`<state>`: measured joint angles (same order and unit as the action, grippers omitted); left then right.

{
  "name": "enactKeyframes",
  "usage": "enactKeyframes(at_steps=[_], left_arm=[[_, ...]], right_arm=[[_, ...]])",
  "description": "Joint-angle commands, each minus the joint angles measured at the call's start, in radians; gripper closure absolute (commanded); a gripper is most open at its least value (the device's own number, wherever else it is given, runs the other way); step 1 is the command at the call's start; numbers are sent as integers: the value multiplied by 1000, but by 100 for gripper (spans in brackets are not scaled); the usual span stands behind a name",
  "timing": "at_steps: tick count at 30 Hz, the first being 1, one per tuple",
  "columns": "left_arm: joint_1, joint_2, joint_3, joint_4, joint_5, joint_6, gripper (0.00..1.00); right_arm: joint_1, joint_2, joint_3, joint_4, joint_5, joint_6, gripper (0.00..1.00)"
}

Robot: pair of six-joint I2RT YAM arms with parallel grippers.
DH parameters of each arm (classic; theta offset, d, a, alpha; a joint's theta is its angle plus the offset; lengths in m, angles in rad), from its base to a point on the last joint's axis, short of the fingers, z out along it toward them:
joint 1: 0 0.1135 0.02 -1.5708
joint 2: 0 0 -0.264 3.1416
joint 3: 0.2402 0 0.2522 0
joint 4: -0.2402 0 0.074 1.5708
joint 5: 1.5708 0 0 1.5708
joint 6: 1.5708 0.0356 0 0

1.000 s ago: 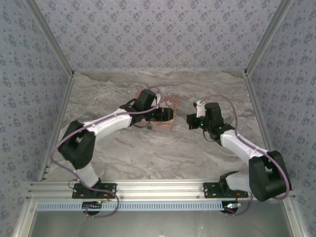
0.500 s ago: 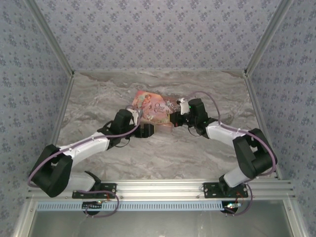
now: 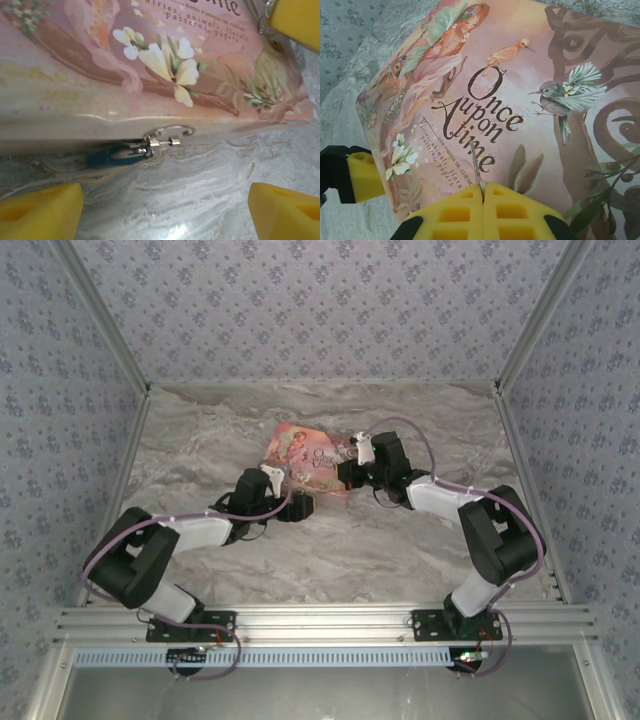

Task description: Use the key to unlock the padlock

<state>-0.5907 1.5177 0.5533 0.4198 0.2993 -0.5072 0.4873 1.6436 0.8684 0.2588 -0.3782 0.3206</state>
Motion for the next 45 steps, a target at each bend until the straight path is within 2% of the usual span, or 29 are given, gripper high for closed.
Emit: enactKeyframes(at_steps=[1, 17, 22, 37, 45], left_arm=[[3, 47, -1, 119, 13, 53, 16], [4, 163, 22, 179, 3, 135, 32], [3, 178, 32, 190, 12, 136, 39], [-7, 220, 77, 198, 6, 133, 49], [-21, 223, 96, 186, -53, 107, 56]], right_arm=[[8, 19, 0, -95, 51, -34, 100], [11, 24, -11, -89, 59, -58, 100], [11, 26, -17, -87, 60, -60, 100], [11, 22, -32, -77, 59, -55, 100], [14, 20, -35, -75, 61, -52, 100]])
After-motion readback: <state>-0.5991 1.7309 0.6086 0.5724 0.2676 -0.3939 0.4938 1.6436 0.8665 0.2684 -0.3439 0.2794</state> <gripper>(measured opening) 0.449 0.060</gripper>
